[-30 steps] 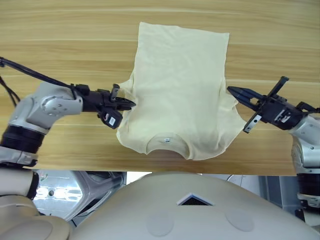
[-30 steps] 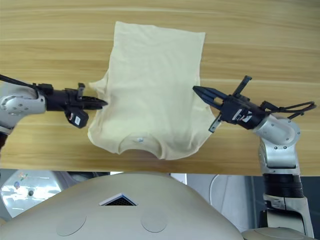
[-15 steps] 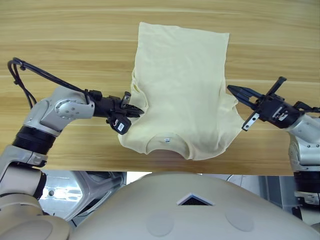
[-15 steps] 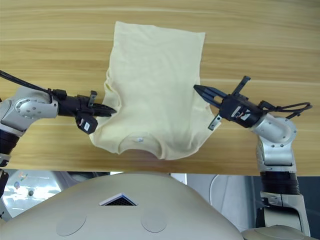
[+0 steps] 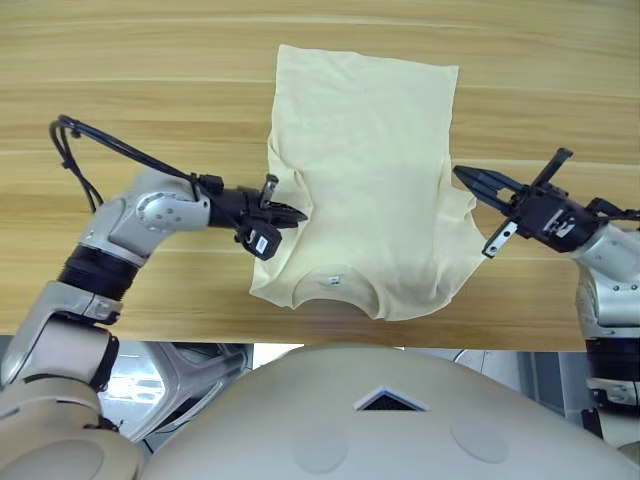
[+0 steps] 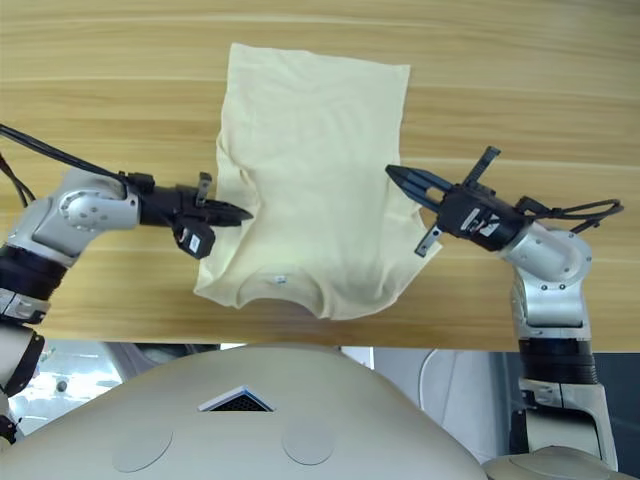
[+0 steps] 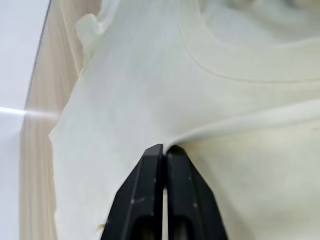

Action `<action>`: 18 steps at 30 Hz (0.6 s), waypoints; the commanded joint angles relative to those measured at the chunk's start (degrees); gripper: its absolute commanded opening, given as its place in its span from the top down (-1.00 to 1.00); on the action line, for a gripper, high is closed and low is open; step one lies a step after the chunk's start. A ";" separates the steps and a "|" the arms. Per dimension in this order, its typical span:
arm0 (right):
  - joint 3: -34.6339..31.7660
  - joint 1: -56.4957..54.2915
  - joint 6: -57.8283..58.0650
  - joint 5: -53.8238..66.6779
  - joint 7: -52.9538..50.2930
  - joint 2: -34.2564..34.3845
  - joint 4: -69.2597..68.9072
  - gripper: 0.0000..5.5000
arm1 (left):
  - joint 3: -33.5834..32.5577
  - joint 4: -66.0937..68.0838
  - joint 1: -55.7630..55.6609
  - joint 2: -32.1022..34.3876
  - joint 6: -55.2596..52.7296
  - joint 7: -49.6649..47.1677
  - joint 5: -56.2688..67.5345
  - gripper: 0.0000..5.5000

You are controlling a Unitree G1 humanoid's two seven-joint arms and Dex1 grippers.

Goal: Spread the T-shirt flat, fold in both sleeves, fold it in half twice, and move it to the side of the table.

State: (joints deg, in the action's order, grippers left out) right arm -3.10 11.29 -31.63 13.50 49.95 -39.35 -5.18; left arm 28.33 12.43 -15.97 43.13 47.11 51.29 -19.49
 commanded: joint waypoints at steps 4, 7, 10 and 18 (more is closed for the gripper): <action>-0.04 -0.41 -0.30 -0.38 0.07 -0.32 0.11 1.00 | 1.44 2.19 -0.59 -0.91 0.84 -0.53 -2.03 0.99; 0.07 -0.55 -0.32 -0.36 0.20 -0.33 0.28 1.00 | 1.80 2.13 -0.14 -0.75 -0.16 0.88 -0.31 0.99; 0.17 -0.54 -0.29 -0.33 0.36 -0.43 0.25 1.00 | 2.28 1.01 0.06 -0.74 -1.00 3.09 4.01 0.87; 0.39 -0.71 -0.01 -0.41 0.56 -0.60 0.20 1.00 | -0.07 -1.14 -0.33 -3.35 -3.67 2.48 11.49 0.43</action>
State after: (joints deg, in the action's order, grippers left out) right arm -2.82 11.23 -31.62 13.52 50.03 -39.37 -5.03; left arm 29.58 12.14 -15.74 41.09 44.31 54.88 -9.27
